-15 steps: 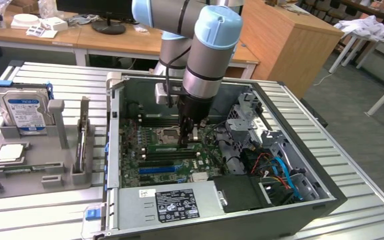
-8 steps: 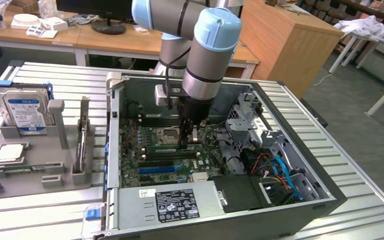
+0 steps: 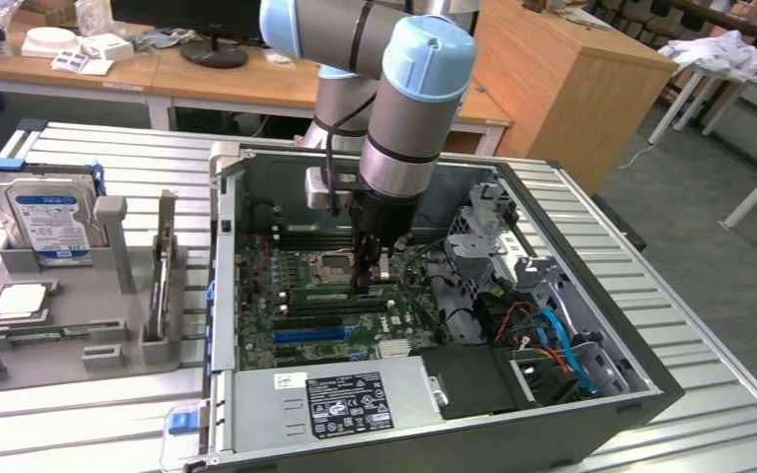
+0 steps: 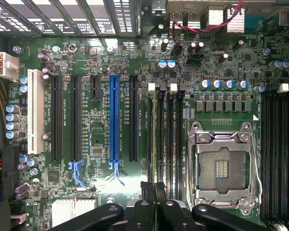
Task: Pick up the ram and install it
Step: 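Insert the ram into the slot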
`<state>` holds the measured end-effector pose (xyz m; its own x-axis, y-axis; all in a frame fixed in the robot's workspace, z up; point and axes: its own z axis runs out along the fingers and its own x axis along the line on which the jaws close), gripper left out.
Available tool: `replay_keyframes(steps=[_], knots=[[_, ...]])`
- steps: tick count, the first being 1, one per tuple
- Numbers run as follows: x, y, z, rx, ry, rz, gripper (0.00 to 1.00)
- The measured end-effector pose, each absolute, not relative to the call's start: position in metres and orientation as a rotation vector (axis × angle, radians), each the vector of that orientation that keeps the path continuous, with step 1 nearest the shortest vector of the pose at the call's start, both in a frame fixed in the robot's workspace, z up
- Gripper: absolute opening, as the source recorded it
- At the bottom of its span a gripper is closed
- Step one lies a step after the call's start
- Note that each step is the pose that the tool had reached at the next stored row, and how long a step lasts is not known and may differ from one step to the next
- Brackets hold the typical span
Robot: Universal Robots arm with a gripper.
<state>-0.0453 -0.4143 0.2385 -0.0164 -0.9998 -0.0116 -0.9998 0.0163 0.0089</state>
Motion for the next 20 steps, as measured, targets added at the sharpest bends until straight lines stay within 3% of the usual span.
replay_keyframes(steps=[20], knots=[[-0.0453, -0.4154, 0.2359, -2.202, 2.238, 0.023, 0.12]])
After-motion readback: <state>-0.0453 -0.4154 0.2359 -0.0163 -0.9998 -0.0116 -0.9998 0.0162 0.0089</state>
